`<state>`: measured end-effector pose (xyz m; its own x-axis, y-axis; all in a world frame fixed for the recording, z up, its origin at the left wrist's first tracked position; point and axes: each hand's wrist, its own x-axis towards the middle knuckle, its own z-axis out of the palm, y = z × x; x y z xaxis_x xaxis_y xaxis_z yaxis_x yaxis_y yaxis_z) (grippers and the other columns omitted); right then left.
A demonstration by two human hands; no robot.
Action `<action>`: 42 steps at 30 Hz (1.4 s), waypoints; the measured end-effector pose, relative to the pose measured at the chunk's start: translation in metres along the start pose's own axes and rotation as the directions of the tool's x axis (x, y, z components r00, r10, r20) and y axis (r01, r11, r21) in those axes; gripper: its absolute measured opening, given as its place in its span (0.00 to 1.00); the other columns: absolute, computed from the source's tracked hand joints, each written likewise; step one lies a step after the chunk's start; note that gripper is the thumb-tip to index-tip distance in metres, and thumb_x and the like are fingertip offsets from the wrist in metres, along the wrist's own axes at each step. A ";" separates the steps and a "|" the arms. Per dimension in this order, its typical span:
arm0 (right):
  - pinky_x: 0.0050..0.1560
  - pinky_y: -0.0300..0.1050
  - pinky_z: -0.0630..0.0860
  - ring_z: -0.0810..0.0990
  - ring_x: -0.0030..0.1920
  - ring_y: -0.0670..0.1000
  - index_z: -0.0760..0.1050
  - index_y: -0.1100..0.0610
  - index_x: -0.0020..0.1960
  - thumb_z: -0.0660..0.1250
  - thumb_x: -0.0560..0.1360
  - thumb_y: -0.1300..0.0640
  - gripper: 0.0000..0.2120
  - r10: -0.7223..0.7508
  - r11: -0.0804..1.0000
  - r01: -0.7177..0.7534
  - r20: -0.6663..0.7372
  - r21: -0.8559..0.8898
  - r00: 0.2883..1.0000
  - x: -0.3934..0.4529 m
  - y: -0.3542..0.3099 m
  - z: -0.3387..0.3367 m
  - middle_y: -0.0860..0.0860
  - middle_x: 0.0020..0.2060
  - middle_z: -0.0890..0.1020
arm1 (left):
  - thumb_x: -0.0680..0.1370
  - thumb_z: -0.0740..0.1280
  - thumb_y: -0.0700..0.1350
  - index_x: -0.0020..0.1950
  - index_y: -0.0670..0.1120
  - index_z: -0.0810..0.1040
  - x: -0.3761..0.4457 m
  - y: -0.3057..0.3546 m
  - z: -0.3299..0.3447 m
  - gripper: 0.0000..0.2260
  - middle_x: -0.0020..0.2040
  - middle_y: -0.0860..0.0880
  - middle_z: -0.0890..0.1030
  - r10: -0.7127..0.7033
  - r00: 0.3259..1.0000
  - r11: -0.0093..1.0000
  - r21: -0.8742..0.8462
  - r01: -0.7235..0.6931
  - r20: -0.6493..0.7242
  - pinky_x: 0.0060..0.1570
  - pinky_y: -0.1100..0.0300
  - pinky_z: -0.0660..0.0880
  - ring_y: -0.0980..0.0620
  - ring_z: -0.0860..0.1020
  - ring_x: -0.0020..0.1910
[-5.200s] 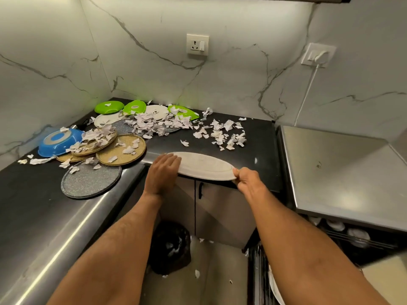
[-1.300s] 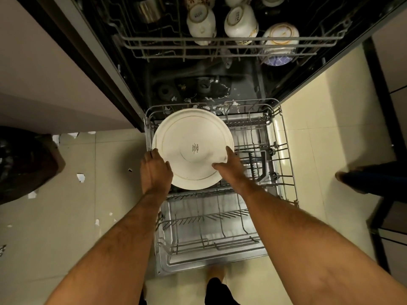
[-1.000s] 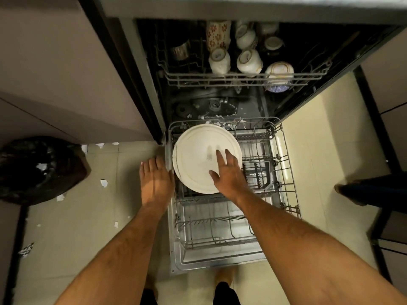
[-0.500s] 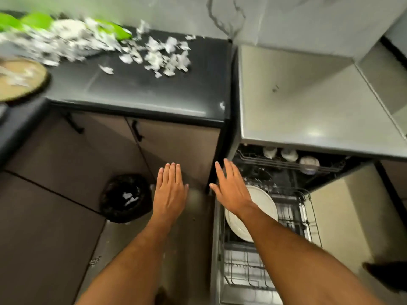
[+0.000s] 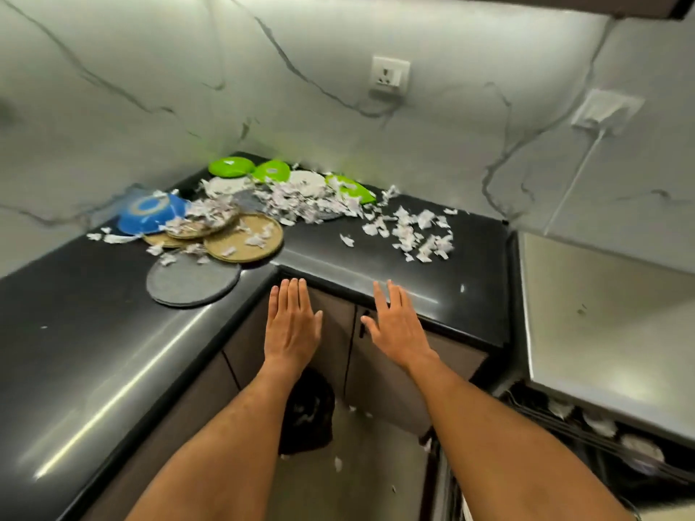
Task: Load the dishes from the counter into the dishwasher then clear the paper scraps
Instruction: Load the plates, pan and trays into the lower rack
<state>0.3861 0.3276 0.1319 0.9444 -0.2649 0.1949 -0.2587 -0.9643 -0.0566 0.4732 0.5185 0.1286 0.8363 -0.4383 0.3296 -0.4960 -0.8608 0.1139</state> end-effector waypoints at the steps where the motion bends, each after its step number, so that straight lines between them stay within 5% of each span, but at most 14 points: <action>1: 0.78 0.59 0.60 0.62 0.76 0.65 0.57 0.62 0.81 0.62 0.81 0.41 0.37 0.003 1.000 -0.003 -0.002 0.014 1.000 0.010 -0.004 -0.002 0.67 0.76 0.64 | 0.76 0.70 0.53 0.76 0.35 0.65 0.006 -0.005 -0.003 0.35 0.73 0.36 0.70 -0.009 1.000 1.000 -0.002 0.009 -0.003 0.77 0.43 0.58 0.39 0.65 0.75; 8: 0.80 0.56 0.54 0.57 0.78 0.64 0.50 0.60 0.83 0.59 0.83 0.41 0.37 -0.132 0.987 0.134 -0.024 0.094 0.991 0.116 -0.077 -0.013 0.66 0.78 0.58 | 0.75 0.72 0.52 0.74 0.37 0.66 0.061 -0.094 -0.018 0.34 0.70 0.38 0.71 -0.127 0.988 0.992 0.016 0.129 -0.087 0.77 0.44 0.59 0.39 0.68 0.71; 18: 0.78 0.55 0.59 0.61 0.75 0.62 0.53 0.62 0.81 0.64 0.82 0.46 0.36 -0.303 0.937 0.289 0.046 0.198 0.952 0.270 -0.140 0.033 0.64 0.76 0.62 | 0.78 0.68 0.53 0.74 0.37 0.65 0.153 -0.185 0.027 0.31 0.70 0.38 0.71 -0.280 0.960 0.957 0.089 0.277 0.016 0.77 0.46 0.60 0.40 0.69 0.71; 21: 0.77 0.54 0.61 0.62 0.75 0.61 0.54 0.62 0.81 0.64 0.82 0.48 0.35 -0.350 0.924 0.327 0.089 0.199 0.933 0.311 -0.146 0.047 0.64 0.76 0.63 | 0.79 0.67 0.52 0.73 0.39 0.69 0.172 -0.202 0.046 0.27 0.68 0.40 0.74 -0.214 0.974 0.972 0.112 0.205 0.072 0.75 0.49 0.64 0.43 0.71 0.69; 25: 0.73 0.51 0.68 0.68 0.70 0.58 0.67 0.61 0.74 0.65 0.82 0.52 0.24 -0.442 0.883 0.404 0.138 0.239 0.886 0.355 -0.146 0.075 0.60 0.70 0.70 | 0.80 0.67 0.52 0.65 0.43 0.76 0.199 -0.216 0.071 0.18 0.58 0.46 0.79 -0.029 0.987 0.997 0.078 0.017 0.161 0.64 0.54 0.73 0.49 0.75 0.58; 31: 0.58 0.53 0.76 0.75 0.55 0.56 0.81 0.61 0.56 0.67 0.79 0.51 0.14 -0.706 0.702 0.659 0.144 0.269 0.693 0.369 -0.146 0.107 0.57 0.53 0.80 | 0.77 0.70 0.48 0.55 0.47 0.79 0.221 -0.216 0.096 0.09 0.53 0.49 0.79 0.246 0.919 0.964 0.018 -0.264 0.310 0.59 0.56 0.73 0.49 0.76 0.55; 35: 0.47 0.52 0.76 0.77 0.48 0.57 0.82 0.60 0.46 0.72 0.74 0.52 0.10 -0.764 0.638 0.727 0.084 0.255 0.640 0.368 -0.147 0.112 0.56 0.45 0.79 | 0.68 0.77 0.43 0.44 0.49 0.80 0.231 -0.223 0.100 0.09 0.42 0.52 0.79 0.381 0.867 0.900 0.085 -0.427 0.320 0.52 0.56 0.76 0.52 0.77 0.43; 42: 0.36 0.49 0.74 0.73 0.39 0.54 0.74 0.58 0.40 0.69 0.64 0.65 0.07 -0.778 0.619 0.763 0.009 0.183 0.629 0.373 -0.153 0.086 0.54 0.38 0.76 | 0.77 0.70 0.45 0.52 0.47 0.78 0.245 -0.227 0.078 0.05 0.48 0.50 0.79 0.464 0.868 0.868 0.106 -0.486 0.175 0.57 0.54 0.75 0.52 0.76 0.47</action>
<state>0.7957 0.3768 0.1293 0.7968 0.5834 0.1576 0.5979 -0.7989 -0.0656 0.8091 0.5865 0.1099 0.5366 -0.8255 0.1749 -0.8117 -0.5616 -0.1606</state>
